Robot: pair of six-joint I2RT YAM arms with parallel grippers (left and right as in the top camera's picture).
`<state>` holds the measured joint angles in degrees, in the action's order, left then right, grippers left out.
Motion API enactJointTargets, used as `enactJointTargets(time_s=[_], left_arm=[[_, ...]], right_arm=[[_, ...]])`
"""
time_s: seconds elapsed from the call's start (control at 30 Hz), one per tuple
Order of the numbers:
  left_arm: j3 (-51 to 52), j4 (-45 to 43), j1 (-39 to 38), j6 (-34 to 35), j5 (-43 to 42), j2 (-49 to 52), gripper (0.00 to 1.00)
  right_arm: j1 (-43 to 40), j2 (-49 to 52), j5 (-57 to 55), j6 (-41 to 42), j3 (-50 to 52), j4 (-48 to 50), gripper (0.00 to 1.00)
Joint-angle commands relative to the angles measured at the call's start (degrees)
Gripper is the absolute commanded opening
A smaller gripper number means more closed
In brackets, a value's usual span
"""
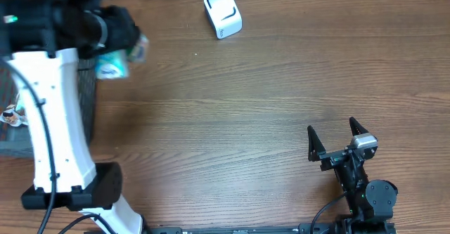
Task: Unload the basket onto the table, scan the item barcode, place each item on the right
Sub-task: 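Lift the jar out of the basket toward the white scanner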
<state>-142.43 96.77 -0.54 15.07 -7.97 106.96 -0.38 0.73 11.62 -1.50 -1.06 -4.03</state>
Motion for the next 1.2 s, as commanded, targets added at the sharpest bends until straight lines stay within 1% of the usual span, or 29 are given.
enactJointTargets(time_s=[0.0,0.1,0.3,0.6,0.73,0.87,1.03,1.17], left_arm=[[7.1,0.0,-6.2,3.3,5.5,-1.2,0.34],[13.9,-1.1,-10.3,4.5,8.1,-1.2,0.34],[26.1,-7.0,-16.6,6.8,8.5,-1.2,0.35],[43.3,-20.8,-24.0,9.8,8.6,-1.2,0.35],[48.5,-26.6,-26.3,11.3,9.2,-1.2,0.34],[52.1,-30.8,-28.0,12.8,11.6,-1.2,0.34],[56.5,-37.0,-30.3,13.1,11.6,-1.2,0.32],[59.2,-40.1,-31.7,15.8,13.0,-1.2,0.31]], right_arm=[[-0.2,-0.6,0.0,-0.1,0.6,0.3,1.0],[-0.2,-0.6,0.0,-0.1,0.6,0.3,1.0],[-0.2,-0.6,0.0,-0.1,0.6,0.3,1.0],[-0.2,-0.6,0.0,-0.1,0.6,0.3,1.0],[-0.2,-0.6,0.0,-0.1,0.6,0.3,1.0],[-0.2,-0.6,0.0,-0.1,0.6,0.3,1.0],[-0.2,-0.6,0.0,-0.1,0.6,0.3,1.0],[-0.2,-0.6,0.0,-0.1,0.6,0.3,1.0]])
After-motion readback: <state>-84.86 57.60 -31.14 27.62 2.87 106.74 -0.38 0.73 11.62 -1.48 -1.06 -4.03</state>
